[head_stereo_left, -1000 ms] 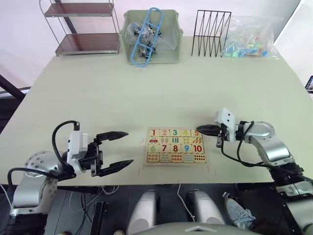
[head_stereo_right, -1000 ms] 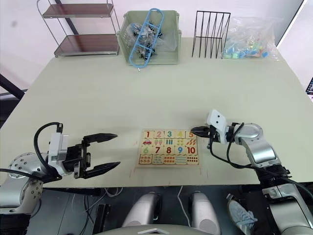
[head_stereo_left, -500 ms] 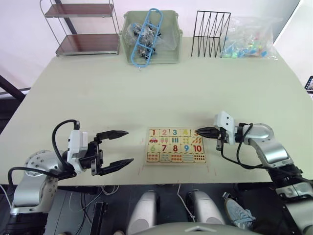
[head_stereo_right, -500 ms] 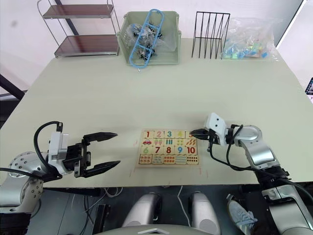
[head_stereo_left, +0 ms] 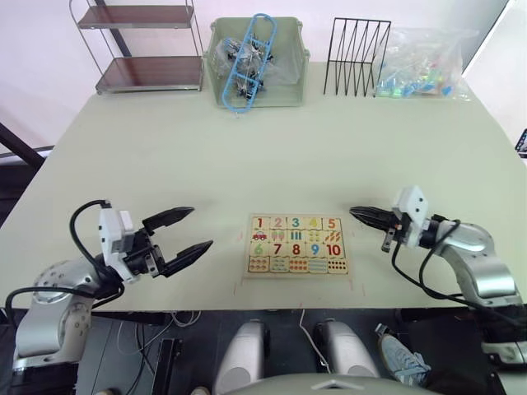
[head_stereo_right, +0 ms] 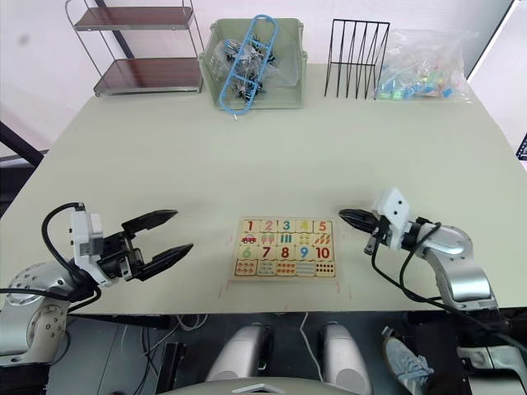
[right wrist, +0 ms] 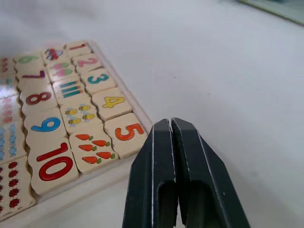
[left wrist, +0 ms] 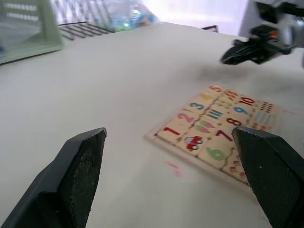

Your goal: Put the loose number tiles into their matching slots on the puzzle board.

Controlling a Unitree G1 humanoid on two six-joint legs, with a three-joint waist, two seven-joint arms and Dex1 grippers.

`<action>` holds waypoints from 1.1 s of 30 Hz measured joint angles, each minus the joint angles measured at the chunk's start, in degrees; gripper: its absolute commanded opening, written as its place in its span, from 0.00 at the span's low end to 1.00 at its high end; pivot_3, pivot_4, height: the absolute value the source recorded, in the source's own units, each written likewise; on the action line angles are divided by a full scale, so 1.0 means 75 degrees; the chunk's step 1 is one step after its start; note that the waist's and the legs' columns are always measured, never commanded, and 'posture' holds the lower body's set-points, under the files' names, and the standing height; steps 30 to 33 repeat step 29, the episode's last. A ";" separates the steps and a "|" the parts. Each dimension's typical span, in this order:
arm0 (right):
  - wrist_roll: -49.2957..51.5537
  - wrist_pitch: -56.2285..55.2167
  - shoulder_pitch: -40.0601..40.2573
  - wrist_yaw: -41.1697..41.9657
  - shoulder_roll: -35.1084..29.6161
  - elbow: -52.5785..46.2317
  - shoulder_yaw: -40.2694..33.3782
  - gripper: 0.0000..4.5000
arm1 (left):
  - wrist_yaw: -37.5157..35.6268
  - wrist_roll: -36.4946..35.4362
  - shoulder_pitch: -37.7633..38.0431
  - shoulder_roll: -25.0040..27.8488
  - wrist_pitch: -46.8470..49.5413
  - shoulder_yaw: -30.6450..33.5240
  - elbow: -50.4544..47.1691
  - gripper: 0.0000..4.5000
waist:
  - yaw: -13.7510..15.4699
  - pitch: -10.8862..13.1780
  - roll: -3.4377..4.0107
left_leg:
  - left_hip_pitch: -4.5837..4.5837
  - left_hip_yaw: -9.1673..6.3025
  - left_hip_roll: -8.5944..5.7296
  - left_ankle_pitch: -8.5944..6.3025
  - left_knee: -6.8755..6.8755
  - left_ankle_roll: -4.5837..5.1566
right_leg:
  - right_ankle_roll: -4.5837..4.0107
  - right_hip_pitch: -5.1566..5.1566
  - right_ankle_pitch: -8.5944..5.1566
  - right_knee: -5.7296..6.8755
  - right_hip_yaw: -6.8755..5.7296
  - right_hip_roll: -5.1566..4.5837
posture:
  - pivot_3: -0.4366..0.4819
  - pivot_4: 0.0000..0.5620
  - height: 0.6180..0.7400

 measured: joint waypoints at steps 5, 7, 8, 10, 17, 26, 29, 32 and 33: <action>0.0366 0.0053 0.0739 -0.0375 -0.0009 -0.0319 -0.0745 0.13 | 0.0423 -0.0005 0.0347 -0.0374 0.0020 0.0272 0.0202 1.00 | 0.0001 -0.0001 -0.0001 | 0.0002 -0.0003 0.0002 0.0000 0.0000 0.0000 | 0.0000 0.0001 0.0000 0.0003 0.0000 -0.0006 | 0.48 0.27 1.00; 0.0475 0.0052 0.0969 -0.0519 0.0009 -0.0361 -0.0980 0.30 | 0.0603 -0.0004 0.0442 -0.0500 0.0020 0.0406 0.0290 1.00 | -0.0002 -0.0001 -0.0001 | 0.0002 -0.0001 0.0003 0.0000 0.0000 0.0000 | -0.0001 0.0001 0.0000 0.0003 0.0001 -0.0005 | 0.48 0.27 1.00; 0.0503 0.0043 0.1068 -0.0547 0.0010 -0.0393 -0.1052 0.42 | 0.0682 -0.0001 0.0455 -0.0527 0.0020 0.0429 0.0297 1.00 | 0.0000 -0.0001 -0.0001 | 0.0002 -0.0001 0.0003 0.0000 0.0000 0.0000 | 0.0000 0.0001 0.0000 0.0003 0.0001 -0.0005 | 0.48 0.27 1.00; 0.0612 0.0034 0.1375 -0.0645 0.0056 -0.0477 -0.1247 0.59 | 0.0930 0.0005 0.0503 -0.0591 0.0028 0.0510 0.0300 1.00 | 0.0002 -0.0001 -0.0001 | 0.0002 0.0001 0.0002 0.0000 0.0000 0.0000 | 0.0000 0.0001 0.0000 0.0002 0.0002 -0.0005 | 0.48 0.27 1.00; 0.0884 -0.0246 0.2140 -0.0834 0.0210 -0.0516 -0.1880 0.99 | 0.1630 0.0295 0.0977 -0.0658 0.0148 0.0606 0.0380 1.00 | -0.0003 -0.0002 0.0000 | 0.0009 0.0010 0.0003 0.0000 0.0000 0.0000 | 0.0000 0.0002 -0.0001 0.0002 0.0012 -0.0004 | 0.48 0.27 1.00; 0.1303 -0.0465 0.2963 -0.0805 0.0372 -0.0520 -0.2332 0.99 | 0.1717 0.0804 0.0773 -0.0587 -0.0297 0.0632 0.1335 1.00 | 0.0010 -0.0004 -0.0001 | 0.0007 0.0010 0.0001 0.0000 0.0000 0.0000 | 0.0000 0.0002 -0.0002 0.0001 0.0009 0.0002 | 0.48 0.27 1.00; 0.1360 -0.0510 0.3251 -0.0799 0.0457 -0.0534 -0.2410 0.99 | 0.1745 0.0977 0.0625 -0.0587 -0.0404 0.0612 0.1511 1.00 | 0.0014 -0.0005 0.0001 | 0.0007 0.0008 0.0001 0.0000 -0.0001 0.0000 | 0.0000 0.0003 -0.0002 0.0001 0.0007 0.0001 | 0.48 0.27 1.00; 0.1360 -0.0510 0.3251 -0.0799 0.0457 -0.0534 -0.2410 0.99 | 0.1745 0.0977 0.0625 -0.0587 -0.0404 0.0612 0.1511 1.00 | 0.0014 -0.0005 0.0001 | 0.0007 0.0008 0.0001 0.0000 -0.0001 0.0000 | 0.0000 0.0003 -0.0002 0.0001 0.0007 0.0001 | 0.48 0.27 1.00; 0.1360 -0.0510 0.3251 -0.0799 0.0457 -0.0534 -0.2410 0.99 | 0.1745 0.0977 0.0625 -0.0587 -0.0404 0.0612 0.1511 1.00 | 0.0014 -0.0005 0.0001 | 0.0007 0.0008 0.0001 0.0000 -0.0001 0.0000 | 0.0000 0.0003 -0.0002 0.0001 0.0007 0.0001 | 0.48 0.27 1.00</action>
